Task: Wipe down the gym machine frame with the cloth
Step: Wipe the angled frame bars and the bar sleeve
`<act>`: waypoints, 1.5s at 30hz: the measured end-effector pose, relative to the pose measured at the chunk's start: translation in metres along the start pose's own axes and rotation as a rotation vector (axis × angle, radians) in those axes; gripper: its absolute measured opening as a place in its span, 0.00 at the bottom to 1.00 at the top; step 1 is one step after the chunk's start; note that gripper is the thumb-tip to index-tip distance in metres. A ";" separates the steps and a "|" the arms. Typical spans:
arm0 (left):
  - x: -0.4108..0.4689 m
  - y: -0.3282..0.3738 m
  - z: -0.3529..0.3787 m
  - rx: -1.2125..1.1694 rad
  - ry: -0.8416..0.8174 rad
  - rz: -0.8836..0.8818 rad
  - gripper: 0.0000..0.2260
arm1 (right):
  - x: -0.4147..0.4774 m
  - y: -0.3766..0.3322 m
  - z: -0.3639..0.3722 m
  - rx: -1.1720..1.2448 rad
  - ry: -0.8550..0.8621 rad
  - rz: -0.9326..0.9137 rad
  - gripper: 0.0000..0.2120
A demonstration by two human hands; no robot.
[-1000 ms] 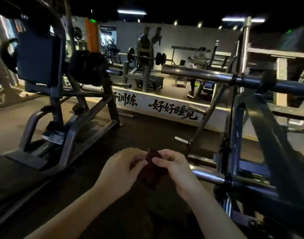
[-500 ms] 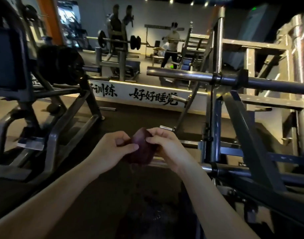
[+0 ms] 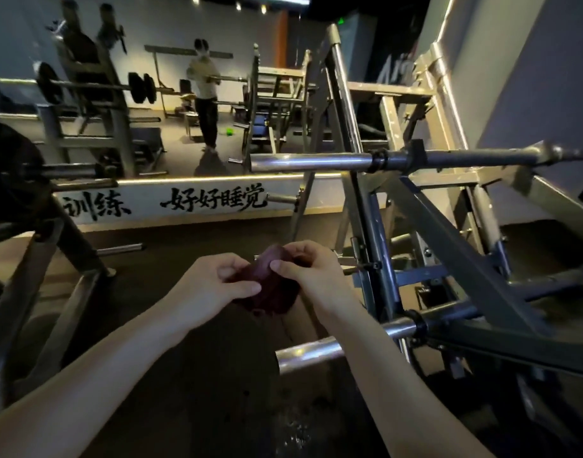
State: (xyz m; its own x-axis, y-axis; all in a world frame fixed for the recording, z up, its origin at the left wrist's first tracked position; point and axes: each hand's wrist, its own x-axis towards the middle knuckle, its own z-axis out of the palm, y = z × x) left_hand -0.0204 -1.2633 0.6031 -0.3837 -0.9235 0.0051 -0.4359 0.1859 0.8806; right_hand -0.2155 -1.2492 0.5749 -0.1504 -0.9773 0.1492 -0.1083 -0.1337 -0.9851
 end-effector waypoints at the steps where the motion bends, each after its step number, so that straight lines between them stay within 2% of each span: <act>1: 0.013 -0.002 -0.005 -0.036 0.012 0.015 0.08 | 0.011 0.002 0.004 0.054 0.046 -0.004 0.18; 5: 0.081 -0.005 -0.024 -0.108 0.112 0.117 0.07 | 0.070 0.011 0.023 0.296 0.144 -0.025 0.20; 8: 0.139 -0.005 -0.040 -0.103 0.168 0.199 0.06 | 0.121 0.011 0.037 0.319 0.205 -0.023 0.17; 10: 0.177 -0.004 -0.054 -0.053 0.191 0.260 0.06 | 0.156 0.005 0.042 0.292 0.251 -0.064 0.14; 13: 0.227 -0.003 -0.074 0.089 0.128 0.353 0.07 | 0.195 -0.006 0.043 0.187 0.346 -0.141 0.08; 16: 0.271 -0.004 -0.094 0.221 0.051 0.411 0.07 | 0.223 -0.007 0.033 0.093 0.396 -0.155 0.09; 20: 0.328 -0.014 -0.124 0.348 0.067 0.512 0.10 | 0.250 -0.001 0.012 -0.047 0.525 -0.109 0.12; 23: 0.378 -0.020 -0.139 0.384 -0.062 0.552 0.18 | 0.276 -0.006 0.007 -0.231 0.616 -0.129 0.12; 28: 0.437 -0.024 -0.147 0.350 -0.453 0.578 0.24 | 0.324 -0.021 0.029 -0.451 0.810 -0.058 0.16; 32: 0.464 -0.026 -0.145 0.306 -0.628 0.666 0.26 | 0.341 -0.012 0.054 -0.603 0.986 -0.007 0.12; 35: 0.474 -0.029 -0.139 0.269 -0.661 0.686 0.24 | 0.342 -0.014 0.077 -0.635 1.017 -0.006 0.11; 39: 0.482 -0.029 -0.137 0.281 -0.678 0.740 0.27 | 0.336 -0.020 0.109 -0.720 0.889 -0.027 0.11; 42: 0.488 -0.026 -0.137 0.298 -0.703 0.755 0.19 | 0.347 -0.021 0.084 -0.789 0.867 0.029 0.10; 45: 0.495 -0.019 -0.138 0.318 -0.767 0.754 0.18 | 0.371 -0.028 0.029 -0.815 0.960 0.093 0.07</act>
State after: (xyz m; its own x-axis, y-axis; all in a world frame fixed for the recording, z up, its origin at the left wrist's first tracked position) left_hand -0.0898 -1.7707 0.6542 -0.9894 -0.1083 0.0965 -0.0264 0.7887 0.6142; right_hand -0.2397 -1.6126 0.6555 -0.8040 -0.4196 0.4213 -0.5808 0.4026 -0.7075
